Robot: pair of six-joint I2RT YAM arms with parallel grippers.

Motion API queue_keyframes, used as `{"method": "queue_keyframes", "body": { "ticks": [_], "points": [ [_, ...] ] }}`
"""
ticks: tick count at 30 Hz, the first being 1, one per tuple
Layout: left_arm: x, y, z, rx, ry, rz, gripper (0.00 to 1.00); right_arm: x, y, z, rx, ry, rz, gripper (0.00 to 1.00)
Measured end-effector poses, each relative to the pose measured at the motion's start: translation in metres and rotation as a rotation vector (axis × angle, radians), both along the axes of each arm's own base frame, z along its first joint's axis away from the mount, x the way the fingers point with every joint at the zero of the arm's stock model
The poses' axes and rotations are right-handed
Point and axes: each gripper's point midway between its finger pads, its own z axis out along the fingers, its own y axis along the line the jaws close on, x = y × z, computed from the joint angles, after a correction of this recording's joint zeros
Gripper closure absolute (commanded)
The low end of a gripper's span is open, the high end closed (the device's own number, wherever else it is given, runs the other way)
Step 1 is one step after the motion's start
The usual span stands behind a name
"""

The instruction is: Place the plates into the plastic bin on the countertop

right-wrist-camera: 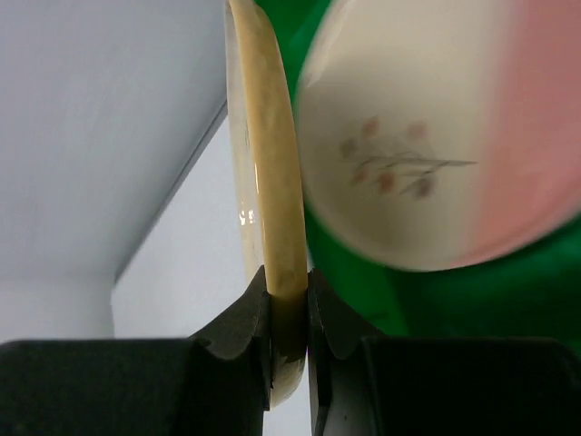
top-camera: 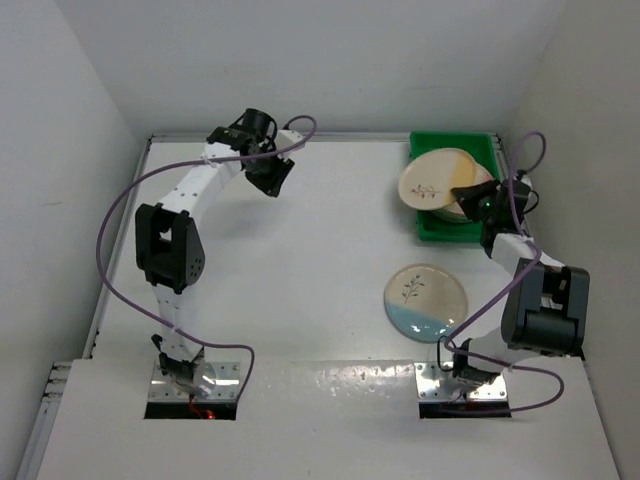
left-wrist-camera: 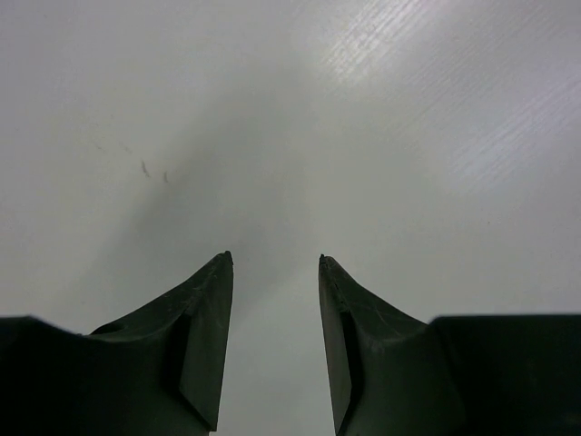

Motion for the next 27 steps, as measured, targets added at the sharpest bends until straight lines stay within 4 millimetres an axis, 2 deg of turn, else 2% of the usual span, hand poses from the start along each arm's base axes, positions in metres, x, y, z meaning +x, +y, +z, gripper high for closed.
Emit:
{"method": "queue_keyframes", "body": {
  "ticks": [2, 4, 7, 9, 11, 14, 15, 18, 20, 22, 24, 27],
  "points": [
    [-0.006, -0.001, -0.007, 0.008, 0.023, -0.005, 0.54, -0.002, -0.034, -0.009, 0.011, 0.031, -0.15, 1.0],
    [-0.008, -0.001, -0.009, 0.011, 0.034, -0.006, 0.54, -0.006, -0.056, -0.018, 0.052, 0.061, -0.253, 1.0],
    [-0.009, 0.0, -0.009, 0.012, 0.036, -0.007, 0.53, -0.004, -0.074, -0.023, 0.076, 0.071, -0.331, 1.0],
    [-0.009, 0.0, -0.01, 0.013, 0.038, -0.007, 0.52, -0.002, -0.083, -0.03, 0.084, 0.098, -0.368, 0.93],
    [-0.01, 0.0, -0.012, 0.014, 0.043, -0.007, 0.51, 0.004, -0.089, -0.032, 0.089, 0.116, -0.387, 0.89],
    [-0.012, 0.0, -0.013, 0.015, 0.05, -0.008, 0.5, 0.008, -0.096, -0.034, 0.074, 0.14, -0.409, 0.75],
    [-0.012, -0.001, -0.013, 0.014, 0.05, -0.011, 0.48, 0.007, -0.097, -0.036, 0.066, 0.155, -0.411, 0.64],
    [-0.014, -0.002, -0.016, 0.015, 0.056, -0.016, 0.48, -0.004, -0.1, -0.054, 0.014, 0.254, -0.415, 0.46],
    [-0.015, -0.004, -0.017, 0.016, 0.06, -0.022, 0.48, -0.013, -0.101, -0.067, -0.042, 0.338, -0.41, 0.4],
    [-0.017, -0.006, -0.017, 0.018, 0.06, -0.032, 0.47, -0.018, -0.104, -0.069, -0.116, 0.408, -0.401, 0.35],
    [-0.018, -0.011, -0.017, 0.02, 0.059, -0.046, 0.47, -0.018, -0.105, -0.062, -0.196, 0.447, -0.386, 0.34],
    [-0.023, -0.022, -0.017, 0.023, 0.056, -0.081, 0.42, -0.014, -0.107, -0.045, -0.332, 0.473, -0.366, 0.34]
  ]
}}
